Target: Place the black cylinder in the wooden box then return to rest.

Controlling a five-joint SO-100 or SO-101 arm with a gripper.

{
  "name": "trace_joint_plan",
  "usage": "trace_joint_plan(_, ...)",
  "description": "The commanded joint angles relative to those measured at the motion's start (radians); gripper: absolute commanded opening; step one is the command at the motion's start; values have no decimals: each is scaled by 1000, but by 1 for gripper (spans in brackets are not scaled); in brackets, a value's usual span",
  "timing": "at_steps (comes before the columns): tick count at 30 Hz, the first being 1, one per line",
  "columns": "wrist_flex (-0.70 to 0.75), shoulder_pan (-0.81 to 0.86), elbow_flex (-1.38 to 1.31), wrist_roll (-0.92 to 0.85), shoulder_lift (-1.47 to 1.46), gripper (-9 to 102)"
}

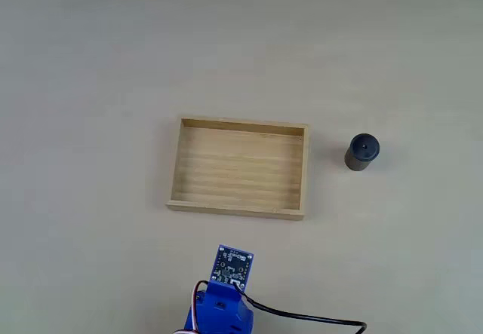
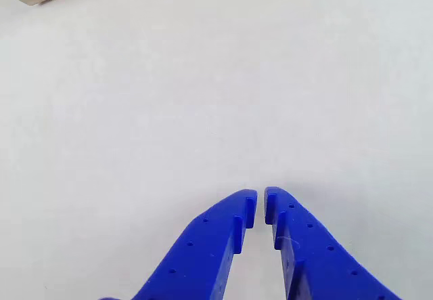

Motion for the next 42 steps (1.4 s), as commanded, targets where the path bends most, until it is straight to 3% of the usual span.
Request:
trace_joint_plan(1,5,-9,31,-3,-11,0)
trace_joint_plan(18,-2,8,31,8,-9,0)
trace_joint_plan(27,-32,107,-147,150,71,0)
trace_joint_plan(35,-284,276,-308,235,318,1)
trace_joint_plan(42,-575,451,-394,307,575,15)
